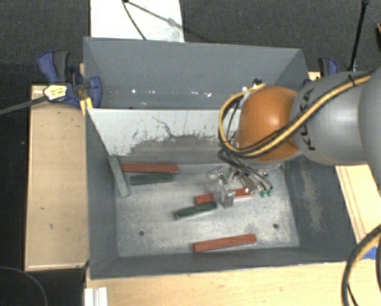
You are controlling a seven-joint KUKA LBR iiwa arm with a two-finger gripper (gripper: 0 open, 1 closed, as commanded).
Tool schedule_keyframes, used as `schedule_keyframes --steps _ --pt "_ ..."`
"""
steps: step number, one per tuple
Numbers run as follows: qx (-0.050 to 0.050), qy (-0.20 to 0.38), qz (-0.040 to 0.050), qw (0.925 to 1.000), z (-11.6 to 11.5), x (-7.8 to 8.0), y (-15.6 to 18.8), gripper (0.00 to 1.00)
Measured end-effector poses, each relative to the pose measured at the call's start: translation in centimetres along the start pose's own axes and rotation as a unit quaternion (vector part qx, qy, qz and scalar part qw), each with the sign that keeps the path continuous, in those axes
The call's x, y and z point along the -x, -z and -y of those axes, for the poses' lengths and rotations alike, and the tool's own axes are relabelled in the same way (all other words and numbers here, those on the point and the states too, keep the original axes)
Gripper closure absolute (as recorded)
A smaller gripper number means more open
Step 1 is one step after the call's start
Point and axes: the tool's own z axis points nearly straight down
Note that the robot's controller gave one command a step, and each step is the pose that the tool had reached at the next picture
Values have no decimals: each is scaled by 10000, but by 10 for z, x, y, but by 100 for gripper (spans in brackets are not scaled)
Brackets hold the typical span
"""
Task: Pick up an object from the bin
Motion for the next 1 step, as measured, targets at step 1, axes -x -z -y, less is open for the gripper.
schedule_keyframes --steps 1 --pt "11 -5 -34 10000 -1 -2 -3 0"
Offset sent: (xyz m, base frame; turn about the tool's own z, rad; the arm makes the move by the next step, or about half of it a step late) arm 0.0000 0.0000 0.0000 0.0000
